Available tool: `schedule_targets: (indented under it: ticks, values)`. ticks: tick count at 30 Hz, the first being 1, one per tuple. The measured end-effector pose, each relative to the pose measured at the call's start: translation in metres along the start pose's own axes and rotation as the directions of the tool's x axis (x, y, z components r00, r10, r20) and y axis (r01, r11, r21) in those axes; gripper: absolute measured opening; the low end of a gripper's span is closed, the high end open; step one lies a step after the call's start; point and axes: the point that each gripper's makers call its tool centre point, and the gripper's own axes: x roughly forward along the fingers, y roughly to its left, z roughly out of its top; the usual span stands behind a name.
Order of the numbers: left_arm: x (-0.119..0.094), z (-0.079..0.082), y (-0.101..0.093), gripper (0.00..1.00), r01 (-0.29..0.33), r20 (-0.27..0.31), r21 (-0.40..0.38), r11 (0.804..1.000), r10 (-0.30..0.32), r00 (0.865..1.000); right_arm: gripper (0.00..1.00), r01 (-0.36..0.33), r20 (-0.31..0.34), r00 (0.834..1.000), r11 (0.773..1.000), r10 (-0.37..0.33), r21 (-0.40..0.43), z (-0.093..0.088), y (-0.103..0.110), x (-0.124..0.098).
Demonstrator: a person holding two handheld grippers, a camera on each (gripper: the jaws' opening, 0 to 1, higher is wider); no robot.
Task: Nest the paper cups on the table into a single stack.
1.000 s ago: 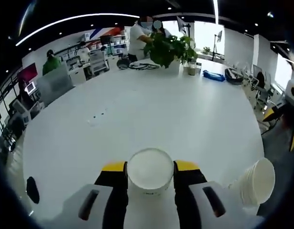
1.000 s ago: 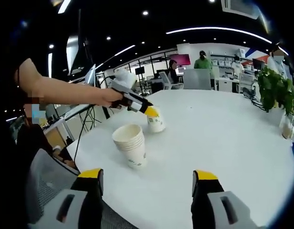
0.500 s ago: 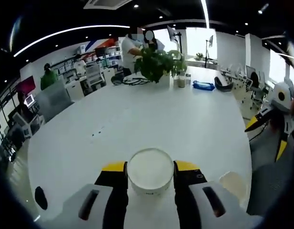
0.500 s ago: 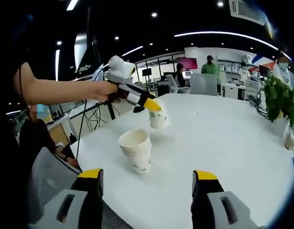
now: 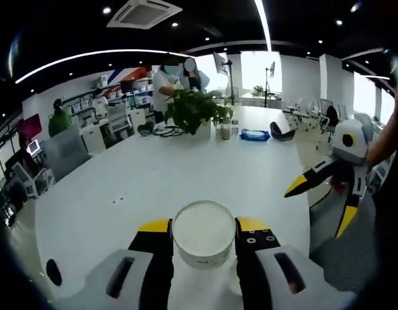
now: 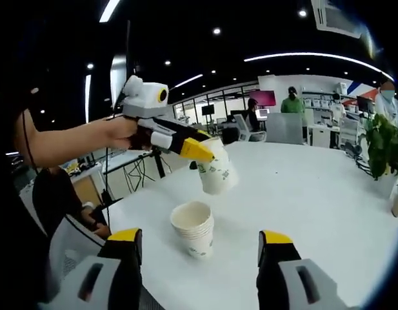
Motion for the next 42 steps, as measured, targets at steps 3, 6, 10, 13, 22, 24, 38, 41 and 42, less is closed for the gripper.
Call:
schedule_targets:
  ticks: [3, 6, 10, 13, 22, 24, 38, 41, 42]
  values:
    - [-0.006, 0.005, -0.013, 0.36, 0.013, 0.007, 0.007, 1.0, -0.013, 1.0, 0.72, -0.018, 0.001, 1.0, 1.0, 0.018, 0.0, 0.001, 0.003, 0.001]
    - [-0.013, 0.01, -0.026, 0.36, 0.029, 0.02, 0.012, 0.999, -0.03, 0.999, 0.71, -0.032, 0.004, 0.999, 0.999, 0.032, -0.002, 0.002, 0.005, 0.001]
    - [-0.019, 0.017, -0.039, 0.36, 0.032, 0.038, 0.019, 0.999, -0.033, 0.999, 0.7, -0.048, 0.014, 0.999, 0.999, 0.047, 0.007, 0.005, 0.008, 0.0]
    - [-0.023, 0.021, -0.048, 0.36, 0.042, 0.052, 0.015, 0.999, -0.043, 0.998, 0.7, -0.061, 0.025, 0.998, 0.998, 0.061, 0.015, 0.009, 0.009, 0.0]
    - [-0.035, 0.031, -0.075, 0.36, 0.076, 0.082, 0.039, 0.996, -0.079, 0.993, 0.67, -0.111, 0.023, 0.994, 0.994, 0.111, -0.003, 0.015, 0.018, 0.001]
    - [-0.036, 0.033, -0.078, 0.36, 0.082, 0.089, 0.035, 0.996, -0.085, 0.992, 0.66, -0.123, 0.023, 0.992, 0.992, 0.123, -0.007, 0.017, 0.02, 0.001]
    - [-0.048, 0.035, -0.093, 0.36, 0.148, 0.143, -0.017, 0.989, -0.144, 0.979, 0.59, -0.187, 0.05, 0.981, 0.982, 0.185, 0.034, 0.025, 0.032, 0.002]
    - [-0.051, 0.034, -0.094, 0.36, 0.165, 0.157, -0.027, 0.986, -0.159, 0.975, 0.58, -0.21, 0.071, 0.976, 0.976, 0.206, 0.056, 0.03, 0.033, 0.001]
    - [-0.052, 0.034, -0.095, 0.36, 0.176, 0.163, -0.033, 0.984, -0.169, 0.972, 0.57, -0.219, 0.081, 0.974, 0.973, 0.214, 0.067, 0.033, 0.034, 0.001]
